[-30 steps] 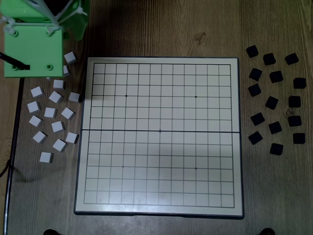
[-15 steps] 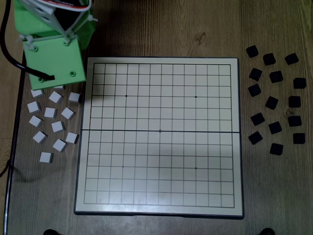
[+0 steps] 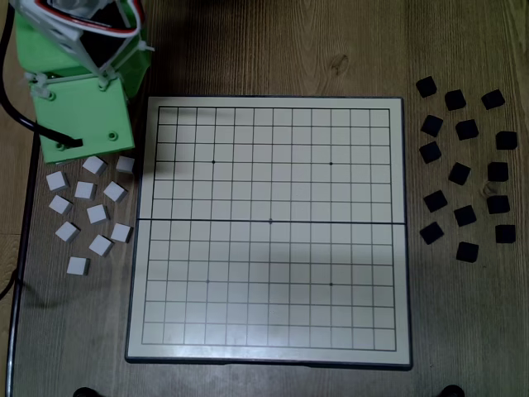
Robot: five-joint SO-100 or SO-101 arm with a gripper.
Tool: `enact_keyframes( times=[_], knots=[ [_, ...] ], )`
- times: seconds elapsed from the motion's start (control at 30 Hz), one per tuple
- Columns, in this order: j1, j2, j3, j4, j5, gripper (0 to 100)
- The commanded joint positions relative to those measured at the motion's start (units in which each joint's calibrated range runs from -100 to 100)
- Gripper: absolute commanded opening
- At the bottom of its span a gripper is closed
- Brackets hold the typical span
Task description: Grasp a White stone and put it on the board on position (0,0).
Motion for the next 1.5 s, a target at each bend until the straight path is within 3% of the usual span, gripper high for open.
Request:
enact_keyframes(
  times=[0.0,1.47],
  knots=[
    [0.83,-0.95,0.64,-2.21,0.59,16],
    [2.29,-1.71,9.05,-10.15,2.78,14]
  ],
)
